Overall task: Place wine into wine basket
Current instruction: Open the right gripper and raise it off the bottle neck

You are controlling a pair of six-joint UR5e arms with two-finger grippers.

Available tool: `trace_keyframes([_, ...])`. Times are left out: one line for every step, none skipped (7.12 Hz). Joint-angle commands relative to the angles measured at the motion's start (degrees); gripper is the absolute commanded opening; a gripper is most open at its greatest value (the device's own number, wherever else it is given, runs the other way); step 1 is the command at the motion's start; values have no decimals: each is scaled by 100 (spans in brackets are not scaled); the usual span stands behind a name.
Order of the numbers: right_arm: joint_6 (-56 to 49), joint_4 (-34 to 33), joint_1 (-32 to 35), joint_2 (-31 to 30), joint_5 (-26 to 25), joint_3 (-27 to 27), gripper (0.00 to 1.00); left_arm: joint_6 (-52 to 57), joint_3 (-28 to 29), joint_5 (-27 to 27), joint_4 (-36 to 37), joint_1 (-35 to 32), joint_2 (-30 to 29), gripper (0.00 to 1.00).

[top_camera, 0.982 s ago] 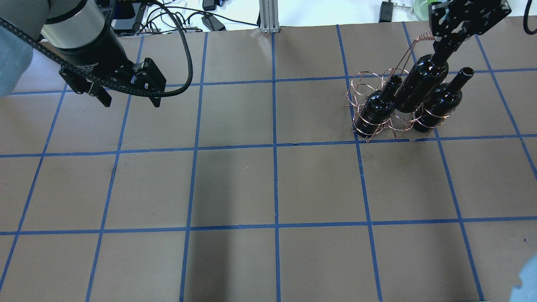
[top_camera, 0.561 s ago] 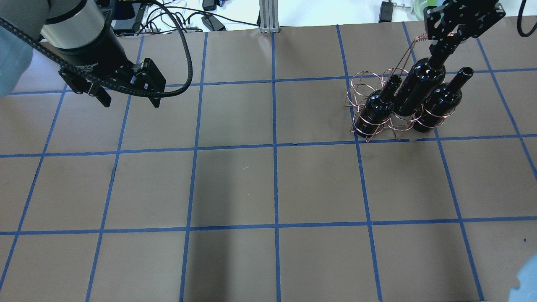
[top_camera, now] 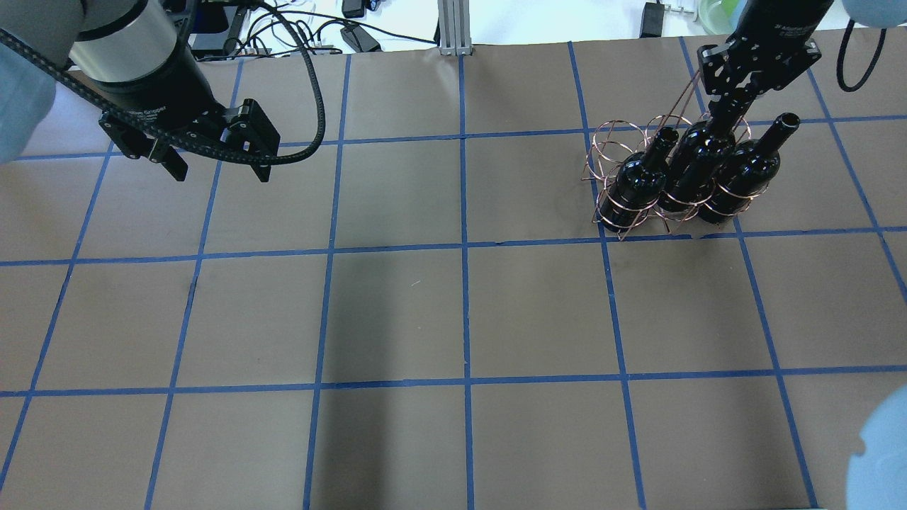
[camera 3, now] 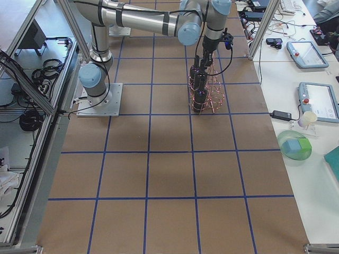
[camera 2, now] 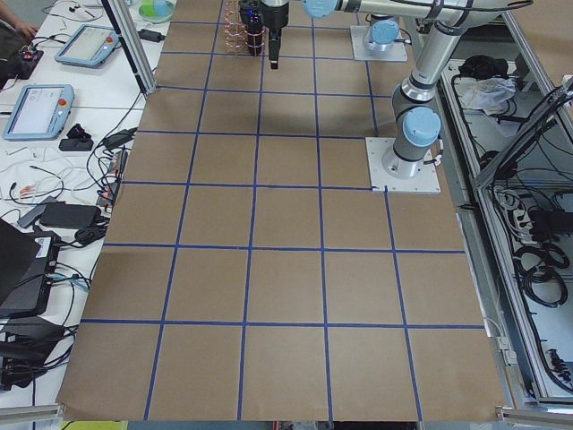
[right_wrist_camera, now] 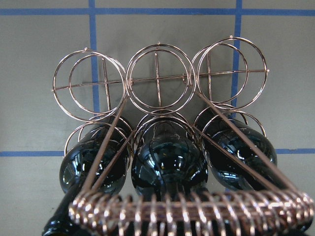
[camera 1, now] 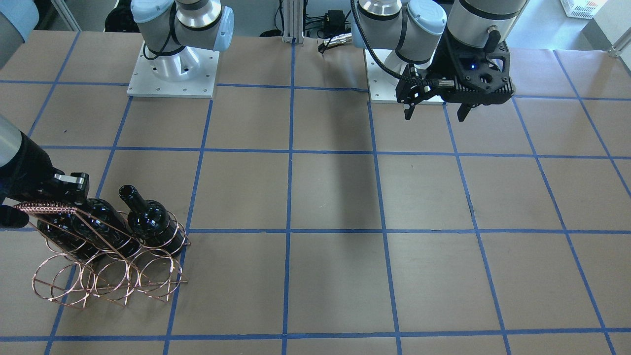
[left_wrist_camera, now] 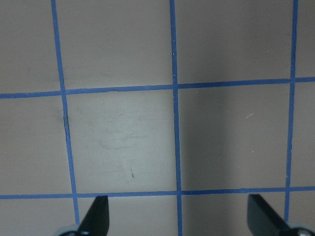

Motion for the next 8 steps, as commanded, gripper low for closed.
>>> trace_keyframes([-13,-104,-4,61,-42,53,0,0,-9,7,-7,0,0,100])
trace_keyframes([-4,-104,-4,35,-33,61,21,0,-9,16,-7,0,0,100])
trace_keyframes([-22,-104,-4,9,19,61,99,9,-9,198,2,0,0,100])
trace_keyframes([-13,-87,-4,-35,19,53,100,9,-9,244,20,0,0,100])
trace_keyframes([-13,-78,-4,-271,37,53,100,-78,-9,166,46,0,-26,100])
trace_keyframes([-13,-8,-4,-551,20,53,100,-87,-17,61,55,0,-26,100])
trace_keyframes([-13,149,-4,-902,19,53,100,-96,-9,-228,46,-9,9,100])
trace_keyframes([-13,420,-4,-1228,19,44,100,-87,35,-483,46,0,18,100])
